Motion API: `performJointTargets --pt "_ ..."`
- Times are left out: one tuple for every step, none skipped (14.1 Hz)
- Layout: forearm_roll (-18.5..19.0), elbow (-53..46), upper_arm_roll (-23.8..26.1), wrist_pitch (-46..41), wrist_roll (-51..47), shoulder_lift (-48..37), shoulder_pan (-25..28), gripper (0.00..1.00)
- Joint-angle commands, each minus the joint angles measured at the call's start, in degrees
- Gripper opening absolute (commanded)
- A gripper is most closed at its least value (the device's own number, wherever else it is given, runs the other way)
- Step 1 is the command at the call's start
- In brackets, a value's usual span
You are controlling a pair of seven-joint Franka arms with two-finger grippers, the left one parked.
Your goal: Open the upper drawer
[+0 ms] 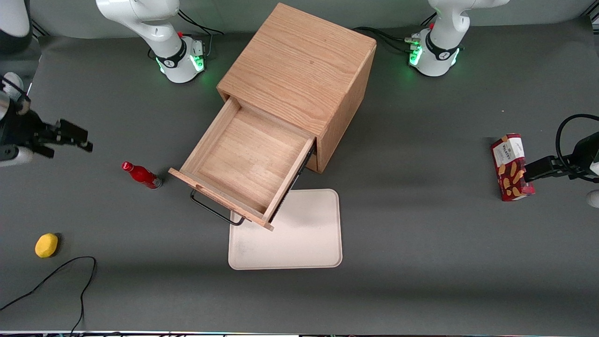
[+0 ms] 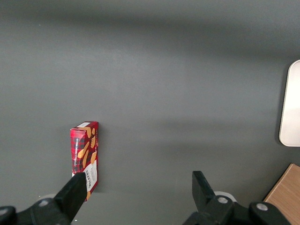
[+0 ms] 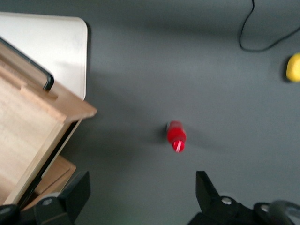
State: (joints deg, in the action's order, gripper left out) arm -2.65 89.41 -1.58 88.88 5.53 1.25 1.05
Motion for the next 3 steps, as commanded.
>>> performJointTargets --pt "-0.4 2.0 0.0 -3.4 -2.4 -3.4 0.0 1.0" --pt "-0.4 2.0 0.0 -3.4 -4.3 -3.7 -0.1 1.0" --pt "-0.4 2.0 0.0 -3.3 -5.5 -3.9 -0.1 1.0"
